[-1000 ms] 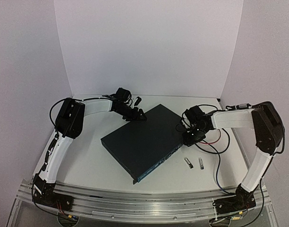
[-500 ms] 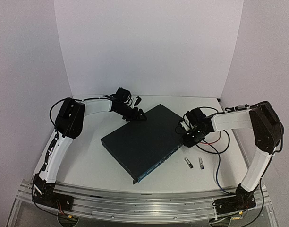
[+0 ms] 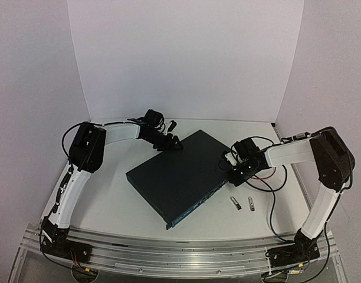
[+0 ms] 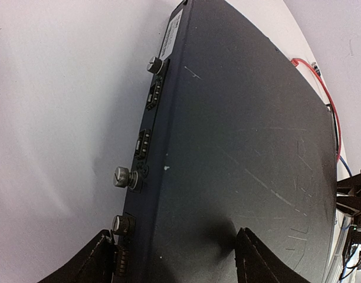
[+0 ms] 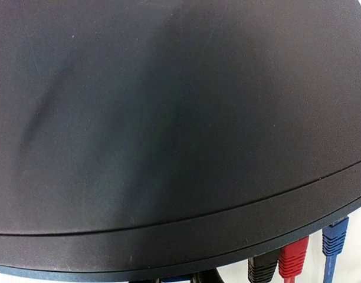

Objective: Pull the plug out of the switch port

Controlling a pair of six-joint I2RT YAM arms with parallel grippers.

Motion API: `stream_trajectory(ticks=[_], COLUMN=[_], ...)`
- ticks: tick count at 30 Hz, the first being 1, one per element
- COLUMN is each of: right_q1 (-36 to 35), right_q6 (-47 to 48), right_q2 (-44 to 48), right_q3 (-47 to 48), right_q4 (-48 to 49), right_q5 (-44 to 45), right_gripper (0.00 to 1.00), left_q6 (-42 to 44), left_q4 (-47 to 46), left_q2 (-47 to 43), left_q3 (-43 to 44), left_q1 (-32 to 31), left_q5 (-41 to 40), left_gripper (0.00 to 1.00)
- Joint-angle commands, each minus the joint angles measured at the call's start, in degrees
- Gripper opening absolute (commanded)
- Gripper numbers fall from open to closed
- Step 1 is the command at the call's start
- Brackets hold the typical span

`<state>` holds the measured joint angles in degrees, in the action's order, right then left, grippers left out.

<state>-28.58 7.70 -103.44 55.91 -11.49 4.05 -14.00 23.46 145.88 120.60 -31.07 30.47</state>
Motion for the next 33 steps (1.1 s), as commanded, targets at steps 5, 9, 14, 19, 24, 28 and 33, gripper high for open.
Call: stream_trajectory(ticks=[5,9,14,19,24,28,33], right_q1=[0.17,0.35,1.86,2.31,2.43,2.43,2.41], right_q6=[3.35,3.84,3.35,1.83,0.76,1.8,6.97], right_q2=[0.98,1.16,3.66,5.77,7.82,8.08,7.3], right_q3=[1.44,1.42,-0.44,-0.54,-1.86,-3.35,-4.93], right_q4=[8.42,8.07,3.57,-5.46,-9.81,-12.69,-12.75], right_q5=[0.42,0.45,-2.26,-2.66,-1.26,2.13,3.1], right_gripper=[0.05,0.0,0.0,0.0,0.0,0.0,0.0], left_q6=[0.81,0.61,0.1,-0.3,-0.41,-0.6,-1.01], left_q4=[7.77,8.01,8.12,8.81,9.48,10.05,10.64], left_q2=[1.83,2.19,2.26,2.83,3.48,3.64,4.03], left_q3=[-2.73,-2.08,-1.79,-1.38,-0.99,-1.05,-1.55], left_q1=[-0.04,-0.04,-0.03,0.02,0.04,0.13,0.13], left_q5=[-4.84,-5.38,-6.58,-7.24,-7.27,-7.45,-7.61], left_gripper=[0.69,0.69,0.69,0.68,0.68,0.67,0.66])
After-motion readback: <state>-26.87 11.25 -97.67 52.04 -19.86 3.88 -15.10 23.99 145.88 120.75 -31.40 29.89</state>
